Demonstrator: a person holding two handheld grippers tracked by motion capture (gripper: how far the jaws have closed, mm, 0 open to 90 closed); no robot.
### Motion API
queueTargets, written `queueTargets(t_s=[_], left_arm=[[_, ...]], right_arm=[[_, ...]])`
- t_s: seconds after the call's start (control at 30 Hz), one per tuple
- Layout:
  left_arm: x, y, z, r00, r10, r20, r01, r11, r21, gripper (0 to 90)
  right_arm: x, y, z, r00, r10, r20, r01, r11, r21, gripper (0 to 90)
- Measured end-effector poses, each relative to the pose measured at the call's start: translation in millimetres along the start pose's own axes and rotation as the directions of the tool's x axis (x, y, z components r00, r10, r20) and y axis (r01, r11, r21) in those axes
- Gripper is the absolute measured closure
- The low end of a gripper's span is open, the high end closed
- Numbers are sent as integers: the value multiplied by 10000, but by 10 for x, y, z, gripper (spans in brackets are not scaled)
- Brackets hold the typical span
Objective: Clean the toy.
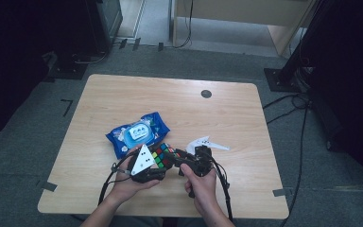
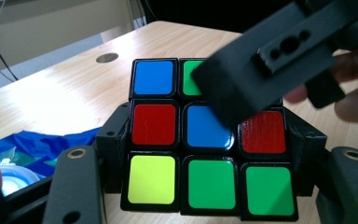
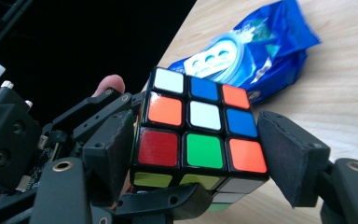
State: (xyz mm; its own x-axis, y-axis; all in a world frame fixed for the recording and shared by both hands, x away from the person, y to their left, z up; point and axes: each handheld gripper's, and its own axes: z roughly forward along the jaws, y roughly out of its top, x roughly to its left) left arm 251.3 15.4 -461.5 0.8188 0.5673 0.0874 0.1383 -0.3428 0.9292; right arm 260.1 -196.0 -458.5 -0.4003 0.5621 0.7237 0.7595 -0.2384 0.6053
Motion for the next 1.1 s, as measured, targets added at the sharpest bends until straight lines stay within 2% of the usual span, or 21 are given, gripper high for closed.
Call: queueTargets(t_s=[0.13,0.17,0.27,0.4,0.47,0.5,0.57,0.63,0.73,0.8,0.83,0.87,0.9,1.0,1.03,1.1], left_arm=[[-12,0,1,9999,122,-71,-122,9999,-37,341],[-17,-4,7,9999,135,-78,-135,9999,-12,341],[-30,-9,19,9995,286,-125,-286,9996,33,341],[-37,-11,34,9995,275,-145,-272,9994,201,341],[-39,-13,45,9995,274,-157,-269,9990,345,339],[-40,-14,46,9995,263,-153,-257,9990,359,338],[-38,-11,46,9996,237,-126,-233,9991,353,337],[-37,-8,51,9997,213,-95,-210,9990,398,334],[-24,-10,58,10000,21,46,-23,9990,441,327],[-27,-11,63,10000,-19,68,16,9990,438,326],[-27,-10,64,10000,-37,87,34,9991,431,326],[-27,-10,65,9999,-41,114,36,9991,430,325],[-27,-10,65,9999,-30,135,24,9990,441,322],[-31,-13,69,9999,-33,129,27,9990,446,319],[-31,-13,68,9999,-41,116,36,9990,454,319],[-37,-21,59,9999,107,-16,-106,9991,399,321]], right_arm=[[-66,-10,10,9945,850,-607,-844,9964,122,325],[-76,-14,11,9935,929,-666,-921,9956,144,331],[-77,-13,0,9953,783,-564,-776,9969,157,341],[-21,-4,-11,10000,-52,-59,53,9999,115,348],[37,-4,-9,9948,-881,515,875,9961,141,348],[71,-8,-5,9859,-1446,841,1435,9895,182,348],[138,-14,-5,9699,-2089,1255,2071,9779,276,348],[208,-21,-6,9413,-2921,1691,2898,9563,388,347],[317,-43,2,8821,-4070,2373,4048,9124,603,348],[387,-57,10,8348,-4725,2825,4682,8793,873,348],[417,-64,14,8178,-4916,2991,4865,8683,969,347],[440,-69,15,8057,-5054,3091,4991,8601,1052,348],[458,-72,18,7981,-5152,3126,5076,8543,1121,347],[486,-77,22,7897,-5301,3088,5183,8458,1265,347],[491,-81,22,7878,-5325,3095,5210,8442,1263,347],[489,-80,28,7908,-5331,3006,5214,8441,1251,345]])
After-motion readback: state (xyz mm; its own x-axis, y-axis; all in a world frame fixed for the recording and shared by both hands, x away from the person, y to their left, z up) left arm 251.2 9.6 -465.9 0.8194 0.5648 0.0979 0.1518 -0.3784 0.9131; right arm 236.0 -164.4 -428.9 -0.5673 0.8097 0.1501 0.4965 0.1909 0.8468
